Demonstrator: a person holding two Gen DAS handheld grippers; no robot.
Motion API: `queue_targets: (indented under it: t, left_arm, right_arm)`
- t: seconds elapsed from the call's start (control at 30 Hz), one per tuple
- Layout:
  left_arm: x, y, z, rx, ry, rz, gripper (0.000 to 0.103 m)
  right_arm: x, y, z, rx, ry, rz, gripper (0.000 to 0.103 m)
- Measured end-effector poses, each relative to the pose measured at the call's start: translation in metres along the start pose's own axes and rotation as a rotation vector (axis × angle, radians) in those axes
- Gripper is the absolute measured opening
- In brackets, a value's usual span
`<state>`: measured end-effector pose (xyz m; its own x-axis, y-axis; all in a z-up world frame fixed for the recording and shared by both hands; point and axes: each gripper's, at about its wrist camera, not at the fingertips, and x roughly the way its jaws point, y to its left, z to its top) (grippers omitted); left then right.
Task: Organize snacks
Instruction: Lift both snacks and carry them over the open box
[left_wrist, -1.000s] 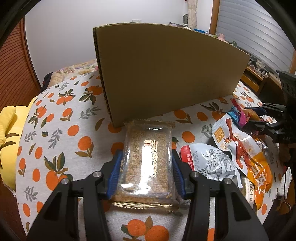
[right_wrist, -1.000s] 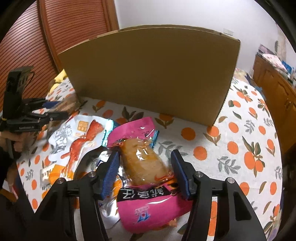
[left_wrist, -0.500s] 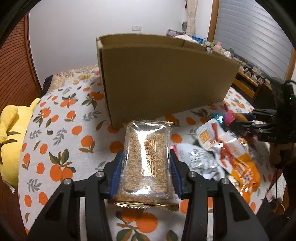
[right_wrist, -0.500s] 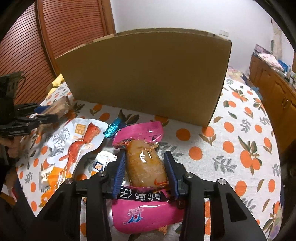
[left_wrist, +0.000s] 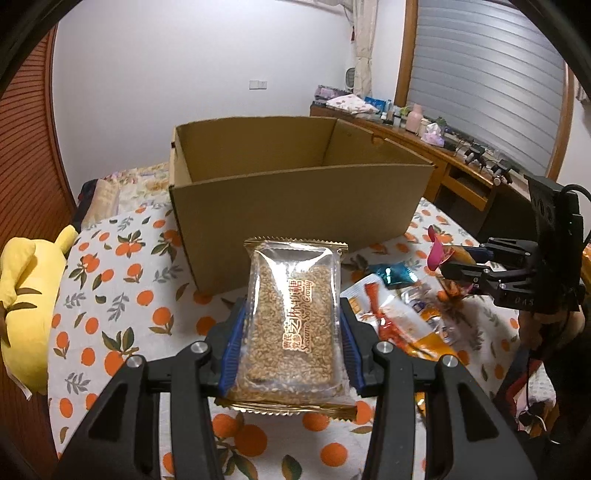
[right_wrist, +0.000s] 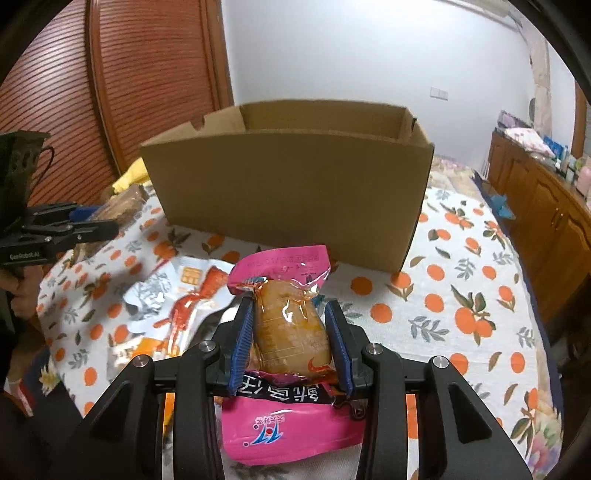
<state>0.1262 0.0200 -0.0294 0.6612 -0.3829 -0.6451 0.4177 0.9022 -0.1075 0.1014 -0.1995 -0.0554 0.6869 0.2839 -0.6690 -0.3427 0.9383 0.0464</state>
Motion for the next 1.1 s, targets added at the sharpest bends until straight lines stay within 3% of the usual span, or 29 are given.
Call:
queue_targets:
  t: [1.1]
  left_arm:
    - [-0.039,-0.021,0.032,0.036,-0.122,-0.023,0.045]
  right_arm:
    - [-0.061,0.016,0.021,-0.016,-0.139,-0.009,0.039]
